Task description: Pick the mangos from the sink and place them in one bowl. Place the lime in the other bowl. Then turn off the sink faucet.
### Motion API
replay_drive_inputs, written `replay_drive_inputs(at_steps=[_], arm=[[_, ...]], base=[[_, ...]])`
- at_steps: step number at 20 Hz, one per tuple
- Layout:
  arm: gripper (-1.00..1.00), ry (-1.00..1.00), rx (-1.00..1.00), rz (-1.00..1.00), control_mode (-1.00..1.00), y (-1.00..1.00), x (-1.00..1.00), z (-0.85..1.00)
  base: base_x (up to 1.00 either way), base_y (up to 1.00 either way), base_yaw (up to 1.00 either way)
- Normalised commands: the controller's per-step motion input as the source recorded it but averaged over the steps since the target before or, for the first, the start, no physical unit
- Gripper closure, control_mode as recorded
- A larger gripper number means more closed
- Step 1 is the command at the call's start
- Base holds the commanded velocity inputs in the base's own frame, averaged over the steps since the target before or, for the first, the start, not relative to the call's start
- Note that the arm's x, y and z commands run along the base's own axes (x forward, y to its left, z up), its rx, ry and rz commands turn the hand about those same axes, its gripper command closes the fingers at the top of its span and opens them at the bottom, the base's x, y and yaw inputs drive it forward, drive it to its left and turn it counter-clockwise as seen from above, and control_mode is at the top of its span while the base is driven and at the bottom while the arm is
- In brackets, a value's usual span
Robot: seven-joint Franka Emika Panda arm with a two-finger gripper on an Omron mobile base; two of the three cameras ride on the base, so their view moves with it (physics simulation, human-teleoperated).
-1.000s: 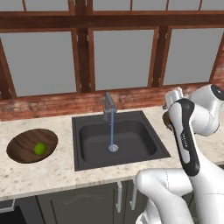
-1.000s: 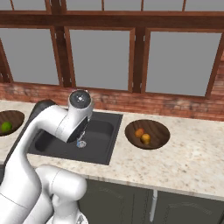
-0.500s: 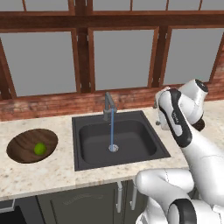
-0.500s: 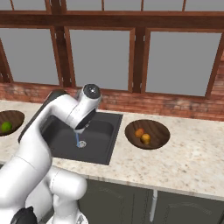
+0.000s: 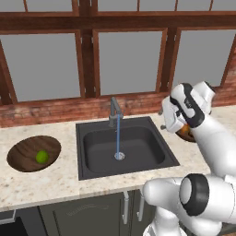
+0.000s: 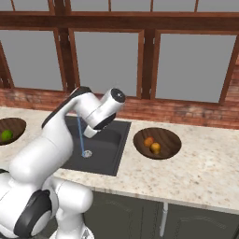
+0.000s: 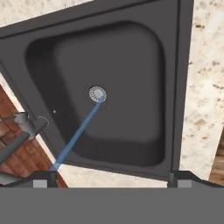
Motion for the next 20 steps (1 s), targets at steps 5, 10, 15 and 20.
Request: replay_drive_inputs(at_steps=[5,10,15,20], arm=[[-1.00,0.10,0.25,0.00,-1.00,-0.01,0.23,-0.26],[-1.00,0.05,0.21,0.00,-1.00,0.00,0.23,-0.28],[-1.00,0.04,0.11,0.00,-1.00,0.11,0.39,-0.22],[-1.00,0.02,0.03,0.00,-1.00,0.32,0.52,-0.10]], base=[[0.00,0.00,0.00],[0.00,0.00,0.00],[0.00,0.00,0.00],[0.00,0.00,0.00]])
